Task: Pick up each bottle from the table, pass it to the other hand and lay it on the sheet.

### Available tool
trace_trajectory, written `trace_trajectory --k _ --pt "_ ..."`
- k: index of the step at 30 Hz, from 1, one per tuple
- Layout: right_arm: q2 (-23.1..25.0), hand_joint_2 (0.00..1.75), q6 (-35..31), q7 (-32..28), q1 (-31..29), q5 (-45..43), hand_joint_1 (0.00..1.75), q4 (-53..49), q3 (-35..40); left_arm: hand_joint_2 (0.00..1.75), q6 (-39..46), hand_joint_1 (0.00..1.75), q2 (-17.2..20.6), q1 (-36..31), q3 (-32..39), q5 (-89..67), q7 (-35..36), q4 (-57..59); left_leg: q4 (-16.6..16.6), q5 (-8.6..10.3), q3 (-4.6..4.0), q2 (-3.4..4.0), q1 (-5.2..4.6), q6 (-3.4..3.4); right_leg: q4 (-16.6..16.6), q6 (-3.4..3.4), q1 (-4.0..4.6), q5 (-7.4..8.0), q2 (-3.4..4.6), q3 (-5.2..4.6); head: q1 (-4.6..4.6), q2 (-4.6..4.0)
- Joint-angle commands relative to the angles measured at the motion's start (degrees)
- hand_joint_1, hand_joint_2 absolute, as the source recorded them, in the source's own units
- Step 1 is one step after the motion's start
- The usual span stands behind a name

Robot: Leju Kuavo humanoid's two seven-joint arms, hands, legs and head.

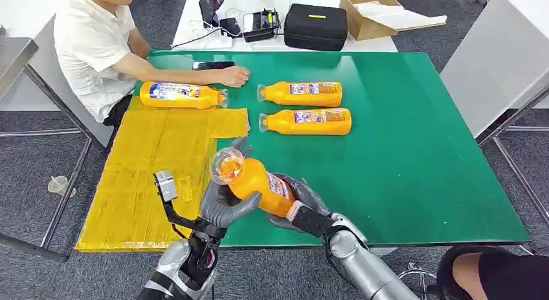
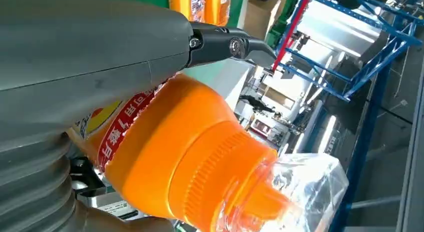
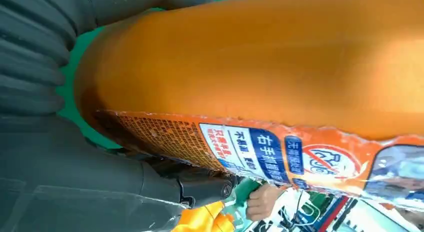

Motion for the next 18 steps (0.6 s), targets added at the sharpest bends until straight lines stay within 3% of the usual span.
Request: trace_trajectory --k 1,9,18 --pt "2.1 1.75 0.1 -0.2 -3.5 -1.2 1.75 4.0 4.1 1.75 1.5 0.00 -0.2 -3.0 -2.9 0.3 0.6 5.9 0.1 -0.13 0.28 0.27 0.00 0.01 0.0 -0.24 0.05 -0.06 0.15 0.23 0.00 0.00" --pt "2.6 1.75 2.1 0.7 -2.6 -4.8 1.75 4.3 3.8 1.75 9.9 0.00 -1.1 -3.2 -5.0 -9.5 -5.7 6.2 0.0 -0.11 0.25 0.18 -0.01 0.03 0.0 -0.19 0.03 -0.07 0.08 0.22 -0.02 0.00" --pt "2.6 1.75 2.1 0.7 -2.6 -4.8 1.75 4.3 3.8 1.75 9.9 0.00 -1.1 -3.2 -5.0 -9.5 -5.7 6.2 0.0 -0.13 0.27 0.19 -0.01 0.01 0.0 -0.22 0.03 -0.09 0.09 0.23 0.00 0.00"
